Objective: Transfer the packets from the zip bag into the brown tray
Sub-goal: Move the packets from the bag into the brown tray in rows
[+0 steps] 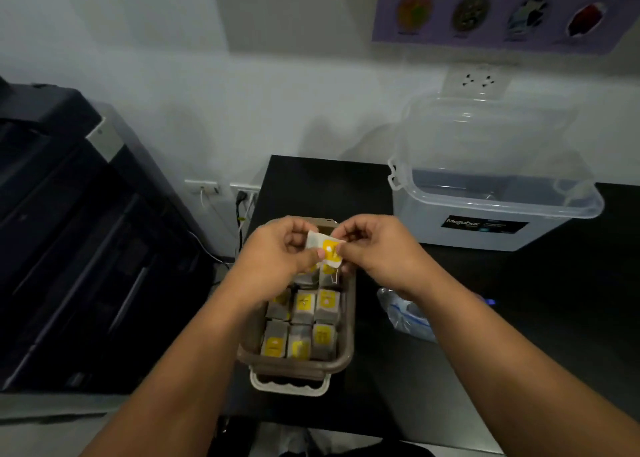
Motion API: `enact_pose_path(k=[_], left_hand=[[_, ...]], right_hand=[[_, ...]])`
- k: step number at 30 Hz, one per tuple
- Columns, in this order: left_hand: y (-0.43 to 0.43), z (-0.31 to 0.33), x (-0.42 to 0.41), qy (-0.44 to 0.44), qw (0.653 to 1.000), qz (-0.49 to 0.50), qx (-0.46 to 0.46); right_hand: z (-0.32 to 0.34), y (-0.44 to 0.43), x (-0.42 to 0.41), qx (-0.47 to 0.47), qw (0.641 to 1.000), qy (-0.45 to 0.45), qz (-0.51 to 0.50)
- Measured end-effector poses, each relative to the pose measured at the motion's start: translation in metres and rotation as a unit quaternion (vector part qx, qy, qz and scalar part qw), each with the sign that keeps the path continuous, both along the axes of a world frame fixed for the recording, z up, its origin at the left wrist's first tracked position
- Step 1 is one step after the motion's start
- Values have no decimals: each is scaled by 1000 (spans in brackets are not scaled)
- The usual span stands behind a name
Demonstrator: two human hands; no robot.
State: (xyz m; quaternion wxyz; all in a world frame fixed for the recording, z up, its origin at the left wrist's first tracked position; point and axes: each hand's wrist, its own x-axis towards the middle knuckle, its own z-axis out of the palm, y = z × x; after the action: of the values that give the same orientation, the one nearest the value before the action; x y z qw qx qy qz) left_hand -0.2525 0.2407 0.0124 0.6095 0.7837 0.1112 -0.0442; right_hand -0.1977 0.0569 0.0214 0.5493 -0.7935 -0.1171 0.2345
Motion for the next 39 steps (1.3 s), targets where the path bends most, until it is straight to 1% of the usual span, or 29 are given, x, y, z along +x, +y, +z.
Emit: enact_pose_path(k=[4,7,9,12,17,21,24,26,28,34,37,39], left_hand=[[34,-3,-10,23,996,-32,76],[57,-14,-12,-10,994,16,109],[67,-21,-13,-22,991,44,125],[75,-31,-16,-22,987,61,148],[79,-43,-19,-30,989,63,133],[80,-48,-22,-43,988,61,134],[80,-50,-23,-45,988,61,138],[81,-53,-23,-50,986,60,145],[83,-56,-23,-51,984,58,162],[84,-62,-23,-6,987,75,144],[84,-65,-23,-3,987,79,140],[84,-65,-22,-1,987,82,136]], right_hand=[[-1,27,-6,-47,999,-10,14],[-9,43,-8,-130,988,-27,82],[-17,55,-11,-191,971,-34,141],[-30,73,-17,-255,941,-25,220],[-48,99,-23,-335,879,5,340],[-53,115,-24,-356,854,26,378],[-68,126,-25,-405,823,-8,399],[-79,131,-29,-443,806,-34,391],[-84,134,-34,-450,813,-43,367],[-91,133,-37,-410,876,-39,252],[-94,131,-39,-393,891,-31,226],[-97,130,-43,-387,894,-16,224]])
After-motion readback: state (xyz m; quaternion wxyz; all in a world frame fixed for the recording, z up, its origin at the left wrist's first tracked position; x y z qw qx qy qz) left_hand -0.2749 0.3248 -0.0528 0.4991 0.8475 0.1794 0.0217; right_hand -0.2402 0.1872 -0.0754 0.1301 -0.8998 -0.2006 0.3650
